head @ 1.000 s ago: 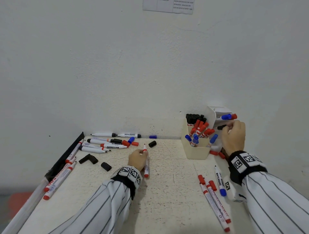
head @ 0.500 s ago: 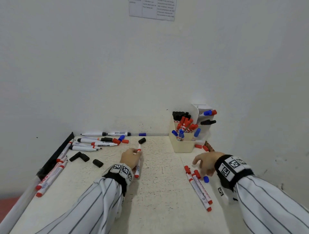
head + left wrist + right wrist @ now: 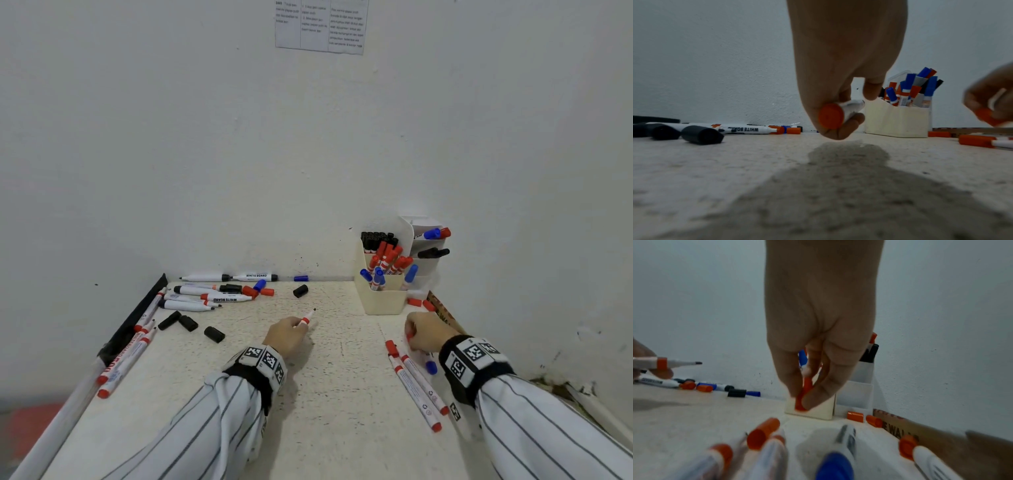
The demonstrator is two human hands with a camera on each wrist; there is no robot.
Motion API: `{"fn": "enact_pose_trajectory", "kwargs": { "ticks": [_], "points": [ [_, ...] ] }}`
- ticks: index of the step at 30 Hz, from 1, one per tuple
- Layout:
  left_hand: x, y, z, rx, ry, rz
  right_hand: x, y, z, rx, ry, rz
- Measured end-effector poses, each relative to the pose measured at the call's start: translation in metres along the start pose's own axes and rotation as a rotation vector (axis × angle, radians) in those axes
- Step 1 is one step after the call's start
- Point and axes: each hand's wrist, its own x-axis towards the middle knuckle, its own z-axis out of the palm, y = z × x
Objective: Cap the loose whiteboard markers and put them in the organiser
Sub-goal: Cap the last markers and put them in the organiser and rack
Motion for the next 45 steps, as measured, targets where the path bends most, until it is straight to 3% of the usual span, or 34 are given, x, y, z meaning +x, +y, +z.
{"fn": "enact_pose_trajectory", "kwargs": {
  "ticks": [6,13,18,22,27,31,34,38,40,45],
  "points": [
    [-0.007,0.007,0.009,0.037,-0.035,0.149,-0.005,-0.024,-0.007,0.401,0.27,-0.173],
    [-0.01,0.01,0.019,-0.052,0.012,0.213,-0.008,-0.061,0.011,0.686,0.205,-0.256],
    [-0.013,0.007,0.017,-0.031,0.003,0.235,-0.007,-0.07,0.02,0.759,0.144,-0.296],
    [-0.015,0.005,0.014,-0.03,0.047,0.203,-0.002,-0.072,0.019,0.771,0.22,-0.262],
    [-0.016,0.004,0.009,-0.012,0.018,0.221,-0.006,-0.079,0.023,0.669,0.092,-0.341],
    [-0.023,0.01,0.009,-0.018,0.027,0.267,-0.008,-0.091,0.028,0.617,0.066,-0.262],
    [-0.027,0.013,0.009,-0.01,0.109,0.324,-0.007,-0.099,0.031,0.666,0.098,-0.173],
    [-0.029,0.019,0.007,0.218,0.191,0.368,-0.008,-0.105,0.027,0.682,0.097,-0.119],
    [-0.03,0.022,0.007,0.281,0.165,0.381,-0.008,-0.106,0.025,0.706,0.095,-0.122],
    [-0.031,0.032,0.009,0.092,-0.016,0.33,-0.01,-0.103,0.02,0.764,0.106,-0.179]
  ]
}}
